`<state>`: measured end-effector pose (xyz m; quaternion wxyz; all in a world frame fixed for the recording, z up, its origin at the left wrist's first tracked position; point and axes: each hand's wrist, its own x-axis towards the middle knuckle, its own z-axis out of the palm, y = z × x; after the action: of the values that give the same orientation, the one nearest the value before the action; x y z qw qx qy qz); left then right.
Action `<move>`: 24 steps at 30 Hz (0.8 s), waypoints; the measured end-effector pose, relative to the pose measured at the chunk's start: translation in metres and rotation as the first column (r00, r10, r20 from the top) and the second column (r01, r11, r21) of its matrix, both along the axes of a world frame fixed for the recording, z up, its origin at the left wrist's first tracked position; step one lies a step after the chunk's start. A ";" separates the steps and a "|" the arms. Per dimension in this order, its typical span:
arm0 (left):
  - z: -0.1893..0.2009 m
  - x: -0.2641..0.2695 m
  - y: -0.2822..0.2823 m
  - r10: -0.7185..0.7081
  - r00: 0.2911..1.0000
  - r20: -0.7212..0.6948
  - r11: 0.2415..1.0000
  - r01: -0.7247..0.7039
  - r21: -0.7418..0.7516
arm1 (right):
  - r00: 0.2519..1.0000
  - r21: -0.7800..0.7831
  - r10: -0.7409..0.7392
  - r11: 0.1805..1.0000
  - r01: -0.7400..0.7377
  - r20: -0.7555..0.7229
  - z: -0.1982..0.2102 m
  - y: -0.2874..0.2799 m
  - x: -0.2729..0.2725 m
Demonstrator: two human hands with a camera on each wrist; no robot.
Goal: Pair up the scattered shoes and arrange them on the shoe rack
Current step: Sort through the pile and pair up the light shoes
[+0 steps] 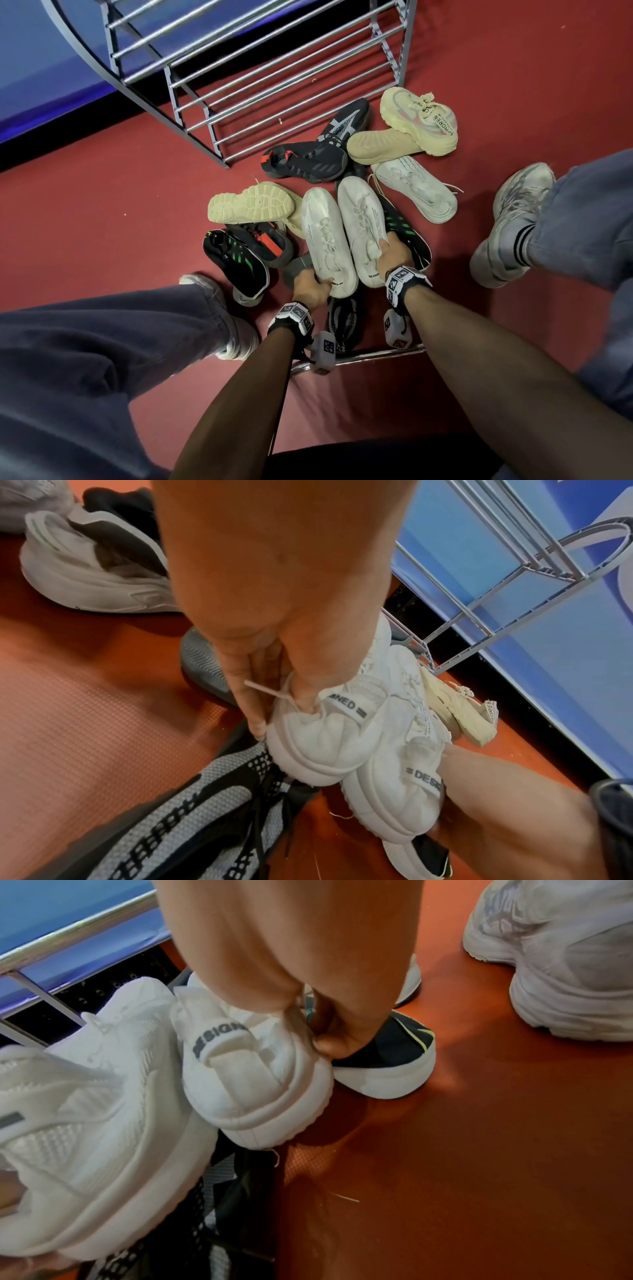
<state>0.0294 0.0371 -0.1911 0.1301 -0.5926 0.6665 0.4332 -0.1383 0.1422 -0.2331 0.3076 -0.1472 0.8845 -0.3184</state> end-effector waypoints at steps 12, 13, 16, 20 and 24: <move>0.061 -0.040 -0.007 -0.038 0.973 -0.228 0.994 0.014 -0.108 | 0.983 -0.111 -0.141 0.985 0.128 -0.117 0.086 -0.001 -0.035; 0.071 -0.046 -0.007 -0.056 0.968 -0.243 0.992 0.027 -0.120 | 0.976 -0.165 -0.179 0.974 0.158 -0.125 0.093 -0.001 -0.040; 0.092 -0.066 -0.006 -0.115 0.954 -0.276 0.983 0.069 -0.172 | 0.940 -0.254 -0.280 0.940 0.227 -0.196 0.117 0.001 -0.051; 0.117 -0.094 -0.005 -0.174 0.932 -0.317 0.975 0.117 -0.189 | 0.898 -0.273 -0.328 0.929 0.250 -0.293 0.149 0.015 -0.070; 0.133 -0.131 0.005 -0.226 0.901 -0.371 0.969 0.168 -0.184 | 0.873 -0.261 -0.339 0.931 0.256 -0.352 0.165 0.033 -0.103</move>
<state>-0.1019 0.0422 -0.0577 -0.0057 -0.4322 0.7656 0.4764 -0.2413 0.1757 -0.0677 0.0550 -0.1002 0.9021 -0.4161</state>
